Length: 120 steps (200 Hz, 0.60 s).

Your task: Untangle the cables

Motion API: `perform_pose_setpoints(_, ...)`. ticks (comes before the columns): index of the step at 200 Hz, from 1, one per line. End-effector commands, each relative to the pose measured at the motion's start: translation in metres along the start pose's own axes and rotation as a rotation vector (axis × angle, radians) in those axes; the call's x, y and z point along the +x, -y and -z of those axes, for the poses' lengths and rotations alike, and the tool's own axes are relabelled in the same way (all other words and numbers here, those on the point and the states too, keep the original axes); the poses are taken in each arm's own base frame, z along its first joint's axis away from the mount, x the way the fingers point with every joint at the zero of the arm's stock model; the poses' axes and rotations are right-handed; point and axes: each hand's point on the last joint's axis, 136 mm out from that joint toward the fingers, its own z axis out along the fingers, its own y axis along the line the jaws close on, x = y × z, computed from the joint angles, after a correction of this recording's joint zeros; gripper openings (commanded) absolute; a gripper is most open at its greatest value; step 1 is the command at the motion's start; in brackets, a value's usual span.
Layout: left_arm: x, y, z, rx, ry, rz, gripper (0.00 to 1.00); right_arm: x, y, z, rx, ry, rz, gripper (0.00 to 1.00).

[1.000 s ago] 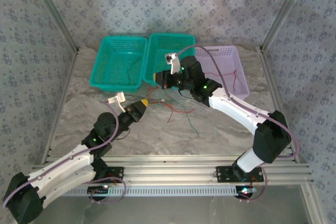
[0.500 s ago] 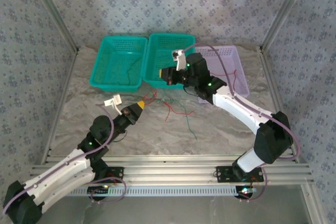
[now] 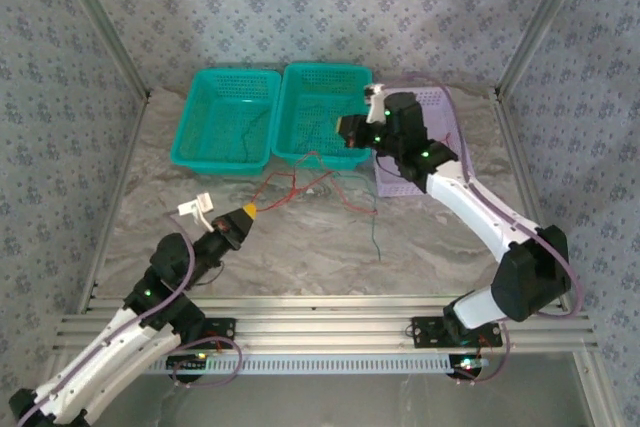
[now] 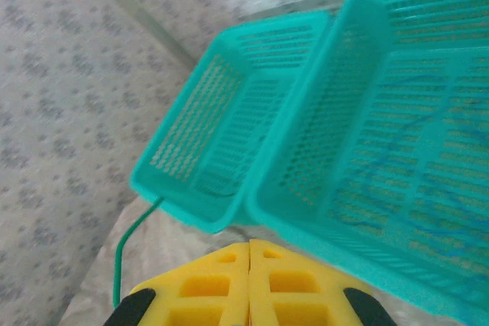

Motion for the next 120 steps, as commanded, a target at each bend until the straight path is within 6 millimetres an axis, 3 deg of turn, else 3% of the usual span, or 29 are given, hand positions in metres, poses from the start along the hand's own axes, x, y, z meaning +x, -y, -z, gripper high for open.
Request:
perform_pose_setpoints(1,-0.015,0.0,0.021,-0.074,0.017,-0.079,0.0,0.01,0.032,0.01,0.082,-0.012,-0.035,0.0)
perform_pose_setpoints(42,-0.04,0.017,0.039,-0.111,0.048,-0.182,0.0,0.021,0.045,0.012,0.099,-0.028,-0.039,0.0)
perform_pose_setpoints(120,-0.105,0.061,0.062,-0.226,0.161,-0.437,0.0,0.03,0.102,0.036,0.264,0.011,-0.093,0.0)
